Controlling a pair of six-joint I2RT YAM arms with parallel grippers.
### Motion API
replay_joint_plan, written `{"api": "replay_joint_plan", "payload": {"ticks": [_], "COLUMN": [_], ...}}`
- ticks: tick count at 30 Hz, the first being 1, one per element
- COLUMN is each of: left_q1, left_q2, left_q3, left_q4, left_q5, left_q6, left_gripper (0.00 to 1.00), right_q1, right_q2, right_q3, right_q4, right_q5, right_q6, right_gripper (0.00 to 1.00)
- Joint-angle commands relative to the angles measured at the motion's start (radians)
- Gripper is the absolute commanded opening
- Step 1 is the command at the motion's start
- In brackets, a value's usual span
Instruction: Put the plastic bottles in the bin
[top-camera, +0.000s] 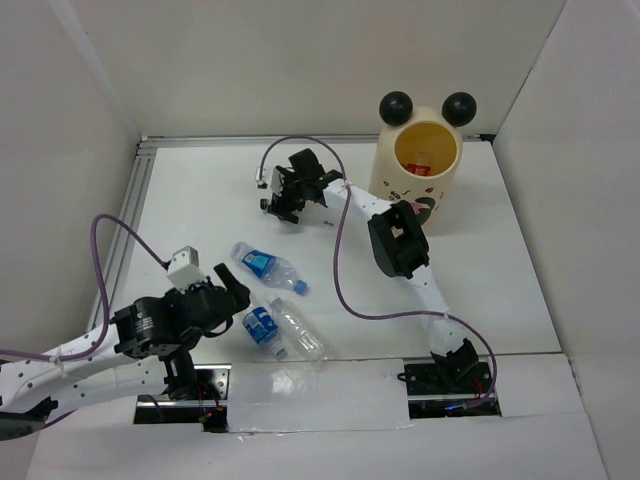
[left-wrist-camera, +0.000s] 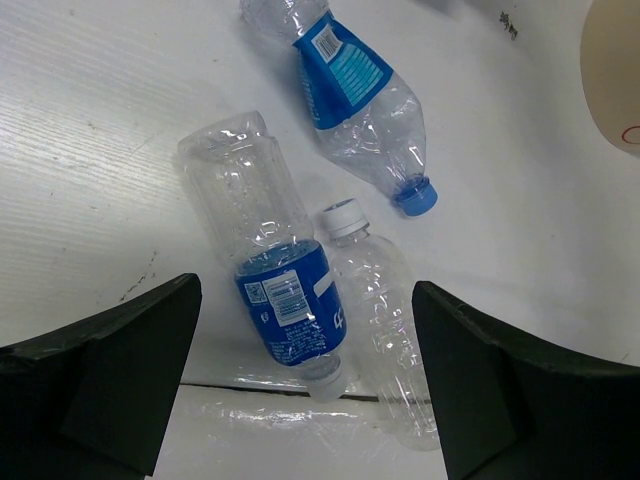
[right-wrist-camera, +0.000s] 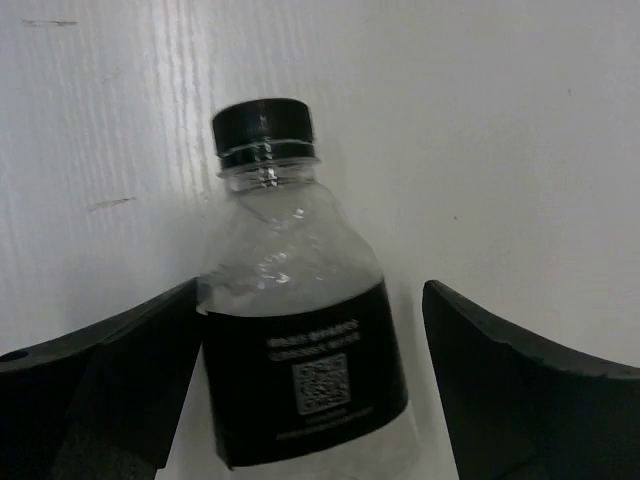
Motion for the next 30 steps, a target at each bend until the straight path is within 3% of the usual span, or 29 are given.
{"api": "replay_joint_plan", "payload": {"ticks": [1,3,4,5,9,15,21,25,30], "left_q1": [-0.003,-0.003,-0.003,-0.003,-0.003,-0.003,-0.003,-0.003,-0.003], "left_q2": [0.007,0.007,0.017,0.018,0.027,0.073,0.146,0.194,0.205], "left_q3": [0.001,0.001,0.001,0.001,-0.010,-0.021,-0.039,-0.048,-0.059], "left_q4": [0.016,0.016,0.016,0.025,0.059,0.098,0.157,0.197,0.239], "left_q5": [-0.027,-0.027,-0.027,-0.017,-0.008,0.045,0.133,0.173,0.210], "left_q6": [0.005,0.005,0.005,0.005,0.005,-0.027,-0.047,-0.049,-0.039], "left_gripper": [0.99,0.99,0.99,0.99,0.99,0.99,0.99,0.99,0.99], "right_q1": [-0.022,-0.031,-0.031,-0.031,-0.031,-0.011,-0.020,-0.123,-0.285], "right_q2": [0.032,0.014,0.000,-0.018,-0.205,-0.518,-0.776,-0.981,-1.127], "right_q3": [0.060,0.051,0.037,0.007,-0.066,-0.066,-0.145,-0.277,-0.418], "right_q4": [-0.043,-0.088,-0.104,-0.130,-0.157,-0.213,-0.175,-0.141,-0.122], "right_q5": [0.023,-0.001,-0.017,-0.029,-0.124,-0.247,-0.206,-0.150,-0.178], "right_q6": [-0.023,-0.046,-0.059,-0.078,-0.063,0.060,0.137,0.149,0.131], "right_gripper": [0.93,0.83,0.69,0.62,0.43,0.41,0.41,0.41,0.44]}}
